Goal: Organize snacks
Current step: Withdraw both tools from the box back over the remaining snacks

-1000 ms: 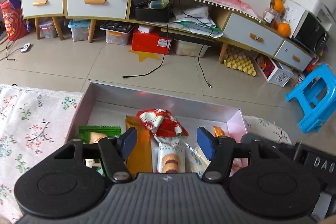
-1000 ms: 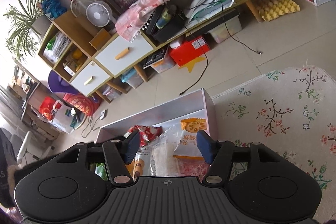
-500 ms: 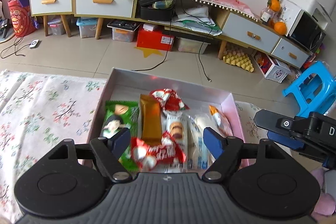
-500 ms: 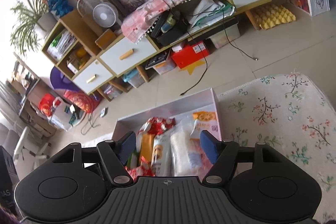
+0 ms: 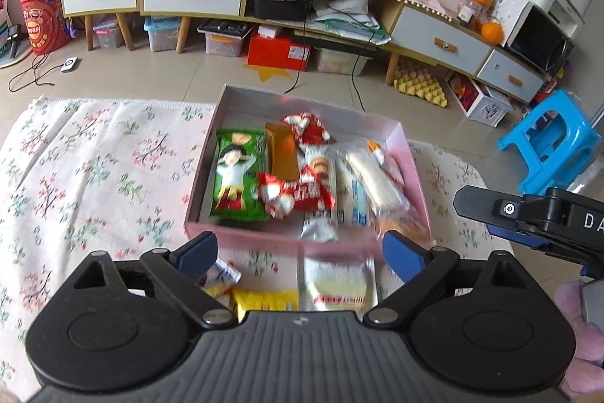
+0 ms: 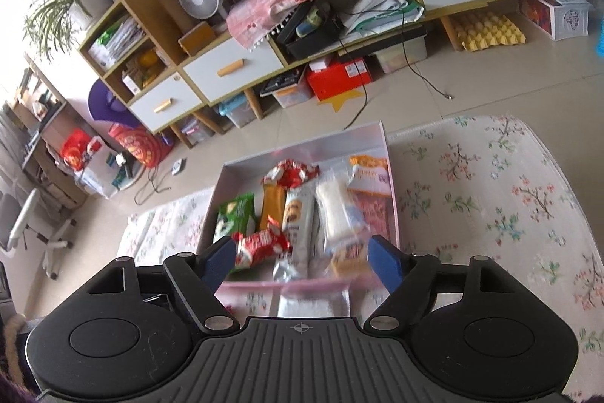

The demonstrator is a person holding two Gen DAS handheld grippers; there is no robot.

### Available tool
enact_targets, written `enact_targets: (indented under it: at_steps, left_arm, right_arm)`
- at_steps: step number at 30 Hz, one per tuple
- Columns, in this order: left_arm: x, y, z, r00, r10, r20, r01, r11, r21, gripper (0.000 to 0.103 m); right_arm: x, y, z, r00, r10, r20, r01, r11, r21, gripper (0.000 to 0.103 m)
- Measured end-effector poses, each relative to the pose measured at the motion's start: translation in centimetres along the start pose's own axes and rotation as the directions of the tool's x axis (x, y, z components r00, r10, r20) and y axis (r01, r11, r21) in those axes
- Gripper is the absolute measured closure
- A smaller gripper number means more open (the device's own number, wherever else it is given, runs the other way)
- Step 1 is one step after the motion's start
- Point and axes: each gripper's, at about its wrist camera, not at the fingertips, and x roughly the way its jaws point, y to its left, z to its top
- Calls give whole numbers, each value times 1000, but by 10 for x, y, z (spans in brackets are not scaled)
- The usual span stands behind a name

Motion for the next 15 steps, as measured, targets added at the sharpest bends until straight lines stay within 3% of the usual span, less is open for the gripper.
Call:
enact_targets:
  at_steps: [8, 15]
  left_arm:
    - [-10, 6, -26, 997, 24, -70, -24, 1000, 7, 1]
    - [-3, 17, -55, 994, 46, -101, -44, 999, 23, 1]
  right_arm:
    - [-6, 3, -28, 997, -36, -75, 36, 999, 4, 18]
    - [1, -6, -54, 989, -87, -116, 85, 996, -18, 18]
